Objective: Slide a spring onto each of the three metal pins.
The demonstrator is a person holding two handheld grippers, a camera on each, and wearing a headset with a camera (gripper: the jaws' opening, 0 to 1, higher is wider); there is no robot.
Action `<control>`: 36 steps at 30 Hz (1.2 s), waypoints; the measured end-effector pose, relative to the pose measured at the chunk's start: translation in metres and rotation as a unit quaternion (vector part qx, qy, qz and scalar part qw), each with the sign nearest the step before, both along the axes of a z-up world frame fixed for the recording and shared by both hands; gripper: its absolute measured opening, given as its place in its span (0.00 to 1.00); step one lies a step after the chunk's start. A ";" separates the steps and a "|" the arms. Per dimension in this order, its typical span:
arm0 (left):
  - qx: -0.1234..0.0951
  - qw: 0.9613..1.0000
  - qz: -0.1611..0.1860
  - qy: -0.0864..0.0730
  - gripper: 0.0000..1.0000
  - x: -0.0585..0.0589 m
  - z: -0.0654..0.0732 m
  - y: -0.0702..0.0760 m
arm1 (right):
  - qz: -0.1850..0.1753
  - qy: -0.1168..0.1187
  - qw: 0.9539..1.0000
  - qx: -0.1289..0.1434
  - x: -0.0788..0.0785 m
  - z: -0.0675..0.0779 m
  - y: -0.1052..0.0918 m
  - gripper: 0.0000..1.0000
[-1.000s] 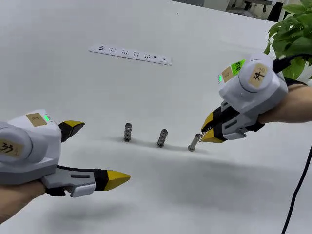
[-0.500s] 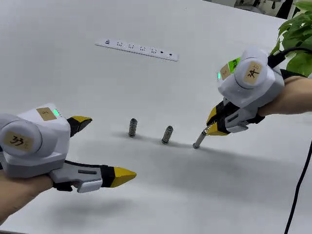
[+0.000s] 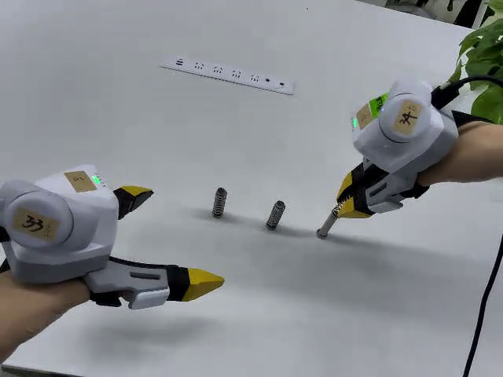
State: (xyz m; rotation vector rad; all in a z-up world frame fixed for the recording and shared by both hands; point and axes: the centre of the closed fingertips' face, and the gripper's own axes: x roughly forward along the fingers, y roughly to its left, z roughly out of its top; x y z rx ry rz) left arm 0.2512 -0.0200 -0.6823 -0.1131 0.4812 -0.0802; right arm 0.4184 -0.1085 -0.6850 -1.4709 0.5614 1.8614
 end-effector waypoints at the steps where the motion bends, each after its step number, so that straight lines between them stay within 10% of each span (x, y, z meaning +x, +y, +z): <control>1: -0.001 1.000 0.000 0.000 1.00 0.000 0.000 0.000 | 0.001 0.000 1.000 -0.001 0.000 -0.001 0.000 0.12; 36: -0.013 1.000 0.009 0.009 0.98 -0.004 -0.009 0.009 | 0.022 -0.010 0.999 -0.040 0.002 -0.047 0.006 0.13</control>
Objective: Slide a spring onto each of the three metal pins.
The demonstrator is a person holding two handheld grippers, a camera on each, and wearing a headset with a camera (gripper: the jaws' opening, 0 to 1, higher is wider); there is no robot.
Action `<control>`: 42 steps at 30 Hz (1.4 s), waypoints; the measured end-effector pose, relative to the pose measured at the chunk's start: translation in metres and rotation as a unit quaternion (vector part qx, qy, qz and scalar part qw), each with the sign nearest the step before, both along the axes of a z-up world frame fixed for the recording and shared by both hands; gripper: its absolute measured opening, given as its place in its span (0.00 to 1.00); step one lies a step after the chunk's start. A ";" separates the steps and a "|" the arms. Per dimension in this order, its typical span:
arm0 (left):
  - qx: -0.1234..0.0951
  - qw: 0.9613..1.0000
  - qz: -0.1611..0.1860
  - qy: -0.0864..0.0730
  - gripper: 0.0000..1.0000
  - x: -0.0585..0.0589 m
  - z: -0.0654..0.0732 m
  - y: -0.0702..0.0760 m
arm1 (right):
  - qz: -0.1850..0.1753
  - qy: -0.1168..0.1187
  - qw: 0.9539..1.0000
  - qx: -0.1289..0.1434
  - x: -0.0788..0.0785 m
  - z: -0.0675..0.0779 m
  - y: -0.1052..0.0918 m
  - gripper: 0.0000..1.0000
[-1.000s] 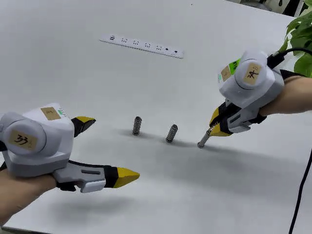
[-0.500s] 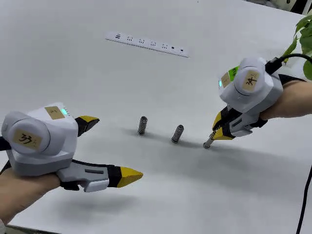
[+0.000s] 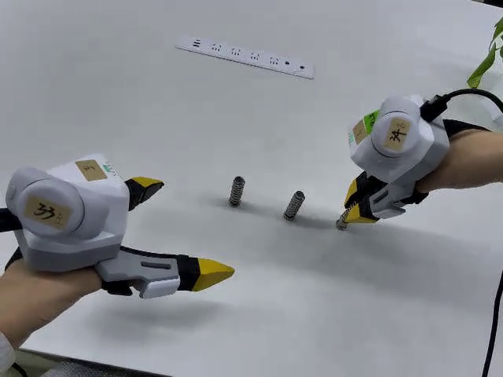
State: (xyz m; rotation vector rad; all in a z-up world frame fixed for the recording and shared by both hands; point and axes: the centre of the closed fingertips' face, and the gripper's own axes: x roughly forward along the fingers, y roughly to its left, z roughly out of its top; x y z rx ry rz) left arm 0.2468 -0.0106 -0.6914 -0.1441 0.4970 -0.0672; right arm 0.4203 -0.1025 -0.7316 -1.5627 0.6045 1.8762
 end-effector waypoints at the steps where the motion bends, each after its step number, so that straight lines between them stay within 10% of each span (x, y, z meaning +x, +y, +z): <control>1: 0.000 1.000 0.001 0.000 0.98 0.000 0.000 0.000 | 0.000 -0.001 1.000 -0.001 0.000 -0.002 0.000 0.13; 24: -0.007 1.000 0.003 0.002 0.98 -0.002 -0.004 -0.001 | 0.001 -0.014 1.000 -0.003 -0.001 -0.017 -0.001 0.14; 42: 0.001 1.000 -0.001 -0.001 0.98 0.000 0.002 0.000 | -0.009 -0.034 0.999 0.036 0.006 -0.005 0.004 0.69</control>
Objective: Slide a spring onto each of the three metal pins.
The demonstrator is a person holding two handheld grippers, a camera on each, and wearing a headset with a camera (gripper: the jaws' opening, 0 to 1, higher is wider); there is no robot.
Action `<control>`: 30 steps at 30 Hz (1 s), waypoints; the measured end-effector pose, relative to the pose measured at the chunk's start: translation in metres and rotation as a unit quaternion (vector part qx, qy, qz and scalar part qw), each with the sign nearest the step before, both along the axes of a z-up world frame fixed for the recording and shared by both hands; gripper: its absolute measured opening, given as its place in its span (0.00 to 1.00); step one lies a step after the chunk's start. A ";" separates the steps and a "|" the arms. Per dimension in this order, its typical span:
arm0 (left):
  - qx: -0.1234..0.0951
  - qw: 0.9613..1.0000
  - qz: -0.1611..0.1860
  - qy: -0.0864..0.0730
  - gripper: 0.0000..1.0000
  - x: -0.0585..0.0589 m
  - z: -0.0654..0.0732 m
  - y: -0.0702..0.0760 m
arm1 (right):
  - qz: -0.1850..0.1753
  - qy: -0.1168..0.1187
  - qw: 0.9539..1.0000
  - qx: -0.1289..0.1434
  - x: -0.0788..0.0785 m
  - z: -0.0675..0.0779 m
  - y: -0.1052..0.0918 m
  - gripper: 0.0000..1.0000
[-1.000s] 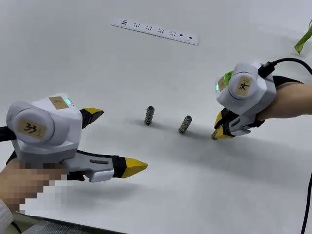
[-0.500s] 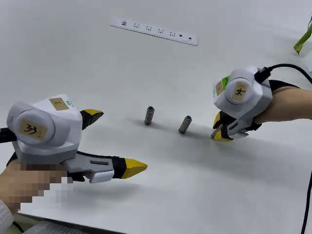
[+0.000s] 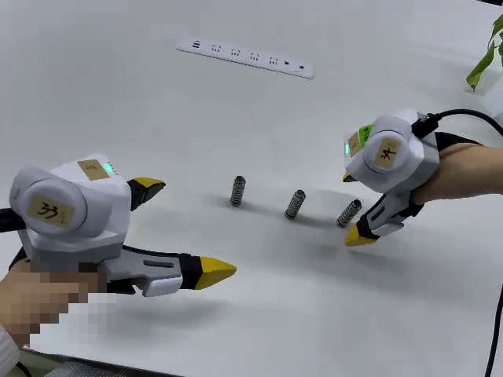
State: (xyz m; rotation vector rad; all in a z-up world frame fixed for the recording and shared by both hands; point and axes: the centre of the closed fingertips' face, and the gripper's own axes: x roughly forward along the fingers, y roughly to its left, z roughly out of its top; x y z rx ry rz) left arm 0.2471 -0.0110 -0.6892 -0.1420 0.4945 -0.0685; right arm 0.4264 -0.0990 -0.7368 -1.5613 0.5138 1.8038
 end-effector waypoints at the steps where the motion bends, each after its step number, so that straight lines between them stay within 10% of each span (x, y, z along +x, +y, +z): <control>1: 0.000 1.000 -0.001 -0.001 0.98 0.000 0.001 0.000 | -0.002 0.002 1.000 0.001 0.000 0.000 -0.001 0.72; 18: 0.008 1.000 -0.010 -0.006 0.98 0.003 0.009 -0.003 | -0.071 0.063 0.994 0.057 -0.019 0.011 -0.016 0.91; 30: 0.009 1.000 -0.018 -0.009 0.98 0.006 0.013 -0.010 | -0.143 0.105 0.975 0.130 -0.029 0.026 -0.028 0.99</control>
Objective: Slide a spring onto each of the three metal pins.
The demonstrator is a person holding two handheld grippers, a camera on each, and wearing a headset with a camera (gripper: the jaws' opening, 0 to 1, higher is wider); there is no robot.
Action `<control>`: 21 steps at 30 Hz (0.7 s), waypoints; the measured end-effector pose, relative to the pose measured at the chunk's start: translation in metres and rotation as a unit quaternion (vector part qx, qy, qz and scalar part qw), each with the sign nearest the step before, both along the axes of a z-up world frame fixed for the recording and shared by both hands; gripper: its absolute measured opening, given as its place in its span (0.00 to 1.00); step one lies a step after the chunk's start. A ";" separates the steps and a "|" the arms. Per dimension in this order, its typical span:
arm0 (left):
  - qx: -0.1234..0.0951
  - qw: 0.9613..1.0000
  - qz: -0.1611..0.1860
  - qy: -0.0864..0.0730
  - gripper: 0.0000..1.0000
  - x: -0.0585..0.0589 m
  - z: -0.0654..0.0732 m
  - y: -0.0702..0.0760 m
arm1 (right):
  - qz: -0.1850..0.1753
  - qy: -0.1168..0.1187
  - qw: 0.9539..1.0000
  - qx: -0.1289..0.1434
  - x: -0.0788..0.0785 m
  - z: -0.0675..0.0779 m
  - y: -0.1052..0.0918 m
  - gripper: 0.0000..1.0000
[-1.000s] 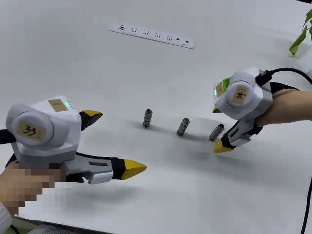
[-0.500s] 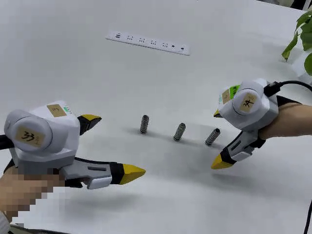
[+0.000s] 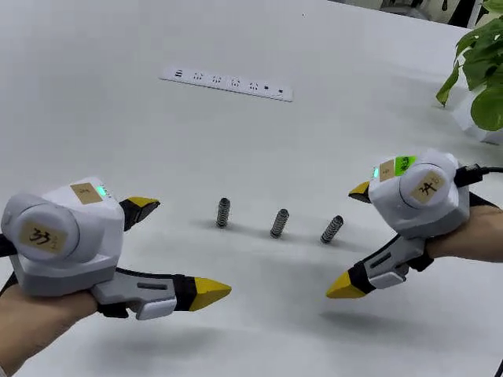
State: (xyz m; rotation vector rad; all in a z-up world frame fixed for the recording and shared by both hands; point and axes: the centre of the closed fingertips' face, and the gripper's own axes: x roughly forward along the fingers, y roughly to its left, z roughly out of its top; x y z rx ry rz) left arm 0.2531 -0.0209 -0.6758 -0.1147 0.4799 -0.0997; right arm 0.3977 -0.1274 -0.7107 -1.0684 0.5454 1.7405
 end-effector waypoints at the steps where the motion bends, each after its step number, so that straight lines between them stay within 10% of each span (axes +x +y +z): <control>1: -0.001 1.000 0.001 -0.002 0.98 0.000 0.001 0.000 | -0.007 0.004 1.000 0.006 -0.002 0.001 -0.003 0.99; 10: 0.008 1.000 0.001 -0.001 0.98 -0.003 0.003 0.004 | -0.059 0.040 0.997 0.040 -0.014 0.006 -0.031 0.99; 21: 0.011 1.000 0.000 0.007 0.98 -0.010 0.000 -0.002 | -0.146 0.086 0.981 0.095 -0.020 0.015 -0.047 0.99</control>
